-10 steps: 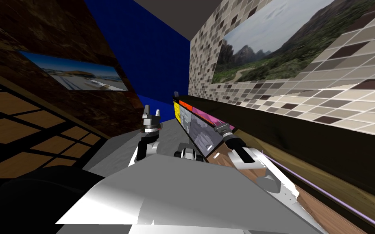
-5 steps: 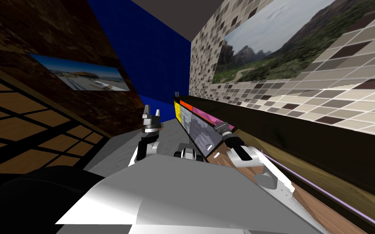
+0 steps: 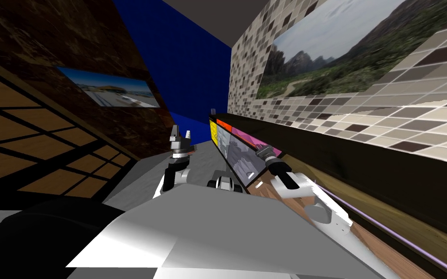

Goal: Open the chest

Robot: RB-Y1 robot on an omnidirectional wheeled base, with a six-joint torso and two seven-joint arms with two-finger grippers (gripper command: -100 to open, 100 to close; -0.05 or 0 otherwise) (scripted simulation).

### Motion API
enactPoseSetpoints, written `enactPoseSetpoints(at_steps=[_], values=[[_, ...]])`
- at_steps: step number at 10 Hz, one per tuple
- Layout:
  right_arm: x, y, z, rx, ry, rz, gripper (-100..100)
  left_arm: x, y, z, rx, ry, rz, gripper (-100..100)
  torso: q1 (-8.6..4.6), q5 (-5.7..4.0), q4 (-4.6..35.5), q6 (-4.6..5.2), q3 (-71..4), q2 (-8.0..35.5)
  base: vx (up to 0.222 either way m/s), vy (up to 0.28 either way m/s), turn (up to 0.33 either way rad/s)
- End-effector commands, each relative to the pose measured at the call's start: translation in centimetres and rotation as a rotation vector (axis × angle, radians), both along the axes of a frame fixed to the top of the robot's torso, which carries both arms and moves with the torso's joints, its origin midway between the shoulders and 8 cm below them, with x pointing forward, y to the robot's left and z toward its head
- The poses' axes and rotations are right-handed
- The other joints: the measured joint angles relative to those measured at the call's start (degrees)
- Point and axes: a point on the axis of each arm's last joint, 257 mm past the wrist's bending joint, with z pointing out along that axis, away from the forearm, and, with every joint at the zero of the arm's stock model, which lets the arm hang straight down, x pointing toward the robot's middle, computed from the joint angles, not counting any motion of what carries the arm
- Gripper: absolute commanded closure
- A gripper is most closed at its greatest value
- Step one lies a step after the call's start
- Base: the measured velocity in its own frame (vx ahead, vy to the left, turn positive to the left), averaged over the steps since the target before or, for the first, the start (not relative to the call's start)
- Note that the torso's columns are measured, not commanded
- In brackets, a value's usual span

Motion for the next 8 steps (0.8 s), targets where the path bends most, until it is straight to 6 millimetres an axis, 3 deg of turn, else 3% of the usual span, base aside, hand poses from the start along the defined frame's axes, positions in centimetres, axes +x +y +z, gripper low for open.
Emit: enactPoseSetpoints(at_steps=[1,8], values=[[-0.3,-1.1,-1.8,-0.079,0.058,-0.026,-100,0.0,0.0,0.0,0.000,0.000,0.000,0,0.09,0.04,0.07,-0.20,0.02,0.07,-0.037,-0.004,0.069],[0.0,-2.3,-1.3,-0.367,0.100,-0.035,-100,0.0,0.0,0.0,0.000,0.000,0.000,0,0.24,0.12,0.34,0.12,0.46,0.80,-0.047,0.003,0.084]])
